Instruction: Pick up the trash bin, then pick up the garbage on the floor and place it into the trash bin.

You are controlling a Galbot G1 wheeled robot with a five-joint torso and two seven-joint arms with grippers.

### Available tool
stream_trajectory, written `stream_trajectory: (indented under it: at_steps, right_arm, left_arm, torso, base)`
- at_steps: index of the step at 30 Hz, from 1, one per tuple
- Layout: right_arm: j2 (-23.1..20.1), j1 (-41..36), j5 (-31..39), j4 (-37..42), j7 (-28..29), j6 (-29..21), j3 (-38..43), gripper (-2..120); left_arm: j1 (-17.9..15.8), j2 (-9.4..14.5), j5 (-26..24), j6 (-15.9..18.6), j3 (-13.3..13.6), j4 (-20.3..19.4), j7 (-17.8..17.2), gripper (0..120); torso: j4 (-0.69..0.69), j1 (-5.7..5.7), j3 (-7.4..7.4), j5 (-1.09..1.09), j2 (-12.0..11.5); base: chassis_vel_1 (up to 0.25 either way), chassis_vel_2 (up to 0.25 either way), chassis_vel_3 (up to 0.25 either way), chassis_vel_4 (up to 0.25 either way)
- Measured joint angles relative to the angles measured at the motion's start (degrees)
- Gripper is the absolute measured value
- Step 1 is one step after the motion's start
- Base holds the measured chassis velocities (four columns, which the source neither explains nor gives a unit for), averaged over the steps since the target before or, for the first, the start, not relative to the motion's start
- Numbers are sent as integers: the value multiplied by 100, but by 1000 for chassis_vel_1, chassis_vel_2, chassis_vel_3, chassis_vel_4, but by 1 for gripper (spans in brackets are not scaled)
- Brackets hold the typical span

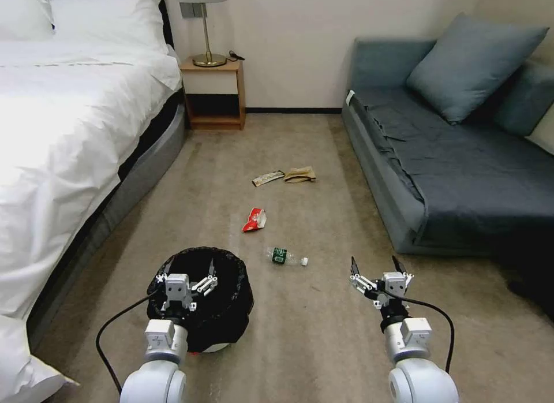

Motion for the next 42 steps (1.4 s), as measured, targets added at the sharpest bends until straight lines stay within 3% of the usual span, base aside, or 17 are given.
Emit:
stream_trajectory:
  at_steps: [32,35,37,38,39,40,42]
  right_arm:
    - [79,-20,-83,118,47,-62,-4,100]
    - [380,-98,-369,593,241,-281,-54,100]
    - [571,-146,-506,904,352,-377,-78,100]
    - [617,-179,-509,961,364,-374,-89,100]
    - [617,-179,-509,961,364,-374,-89,100]
    - [617,-187,-506,979,372,-354,-94,100]
    - [617,-191,-503,974,373,-282,-100,100]
  left_arm:
    - [-5,-4,-16,34,-4,-8,1,100]
    - [-53,-47,-119,251,-36,-77,1,100]
    - [-147,-122,-294,612,-98,-206,0,100]
    - [-236,-200,-467,978,-157,-329,-2,100]
    - [-236,-200,-467,978,-157,-329,-2,100]
    - [-306,-256,-598,1246,-198,-424,-4,100]
    - [-321,-256,-711,1426,-205,-531,-6,100]
  torso:
    - [2,0,0,0,0]
    - [2,0,0,-1,0]
    - [1,0,0,-4,0]
    - [0,0,0,0,0]
    - [0,0,0,0,0]
    - [0,0,0,0,0]
    - [0,0,0,0,0]
  base:
    - [0,0,0,0]
    - [0,0,0,0]
    - [0,0,0,0]
    - [0,0,0,0]
    - [0,0,0,0]
    - [0,0,0,0]
    - [0,0,0,0]
